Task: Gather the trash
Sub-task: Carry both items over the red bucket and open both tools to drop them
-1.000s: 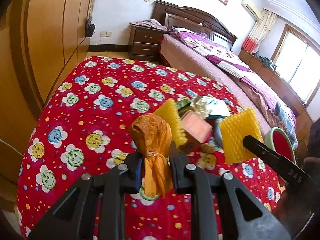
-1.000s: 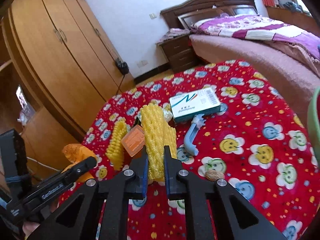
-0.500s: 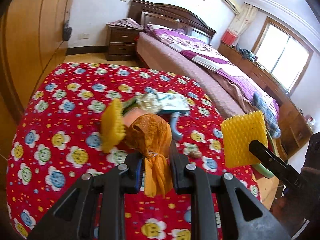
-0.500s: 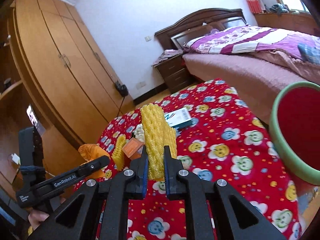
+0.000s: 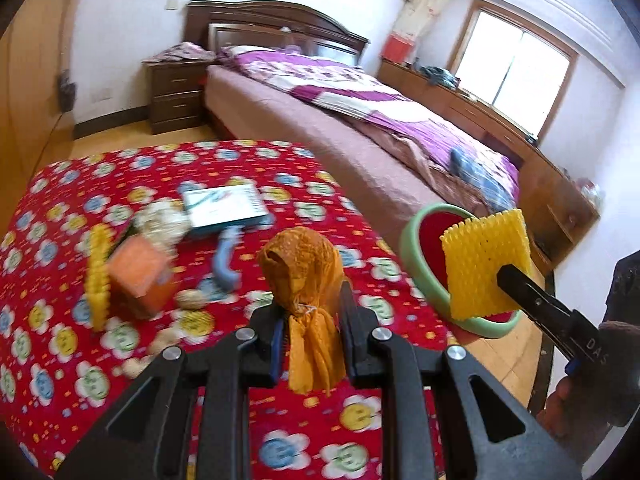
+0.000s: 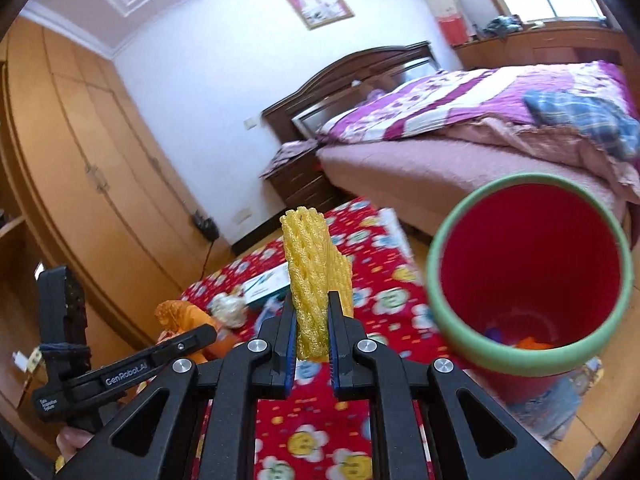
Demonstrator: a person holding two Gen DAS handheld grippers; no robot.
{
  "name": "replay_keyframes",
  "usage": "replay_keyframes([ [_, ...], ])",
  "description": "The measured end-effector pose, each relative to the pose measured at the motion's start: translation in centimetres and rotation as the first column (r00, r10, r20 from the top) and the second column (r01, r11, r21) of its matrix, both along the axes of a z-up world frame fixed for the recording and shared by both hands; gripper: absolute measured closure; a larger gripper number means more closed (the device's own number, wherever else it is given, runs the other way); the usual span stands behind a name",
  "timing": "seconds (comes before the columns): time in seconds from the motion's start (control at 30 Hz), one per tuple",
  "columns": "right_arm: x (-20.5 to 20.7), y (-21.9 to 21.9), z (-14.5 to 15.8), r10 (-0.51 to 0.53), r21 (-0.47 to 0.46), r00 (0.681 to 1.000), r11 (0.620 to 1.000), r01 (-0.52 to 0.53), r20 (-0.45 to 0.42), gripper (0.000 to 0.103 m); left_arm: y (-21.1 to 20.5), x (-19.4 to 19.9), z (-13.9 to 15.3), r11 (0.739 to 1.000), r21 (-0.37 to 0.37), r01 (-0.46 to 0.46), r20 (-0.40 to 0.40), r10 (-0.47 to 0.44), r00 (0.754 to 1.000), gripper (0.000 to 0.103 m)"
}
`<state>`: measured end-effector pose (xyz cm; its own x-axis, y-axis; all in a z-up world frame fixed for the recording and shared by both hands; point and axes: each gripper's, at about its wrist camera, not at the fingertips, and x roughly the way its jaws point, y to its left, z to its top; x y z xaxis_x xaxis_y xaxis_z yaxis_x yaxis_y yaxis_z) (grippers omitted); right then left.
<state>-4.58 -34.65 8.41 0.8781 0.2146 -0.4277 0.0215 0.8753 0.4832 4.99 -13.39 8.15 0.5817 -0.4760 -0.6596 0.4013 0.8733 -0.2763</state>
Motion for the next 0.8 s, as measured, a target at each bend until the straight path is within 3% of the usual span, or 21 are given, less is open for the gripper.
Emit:
replay_keyframes([
  [0.43,-0.9,-7.3,-1.3,-0.193,-0.023,0.979,0.981,0.192,-0.06,0.09,-10.0,1.7,-1.0,0.985,0.003,0.171,-0.025,-0.171,0.985,0.081],
  [0.8,-1.4,-10.5,-3.2,-0.272,-0.035,0.956,0.962,0.27,-0.113,0.09,-17.3,2.2,-2.4,0.953,0.037,0.3,-0.037,-0.299,0.954,0.081],
])
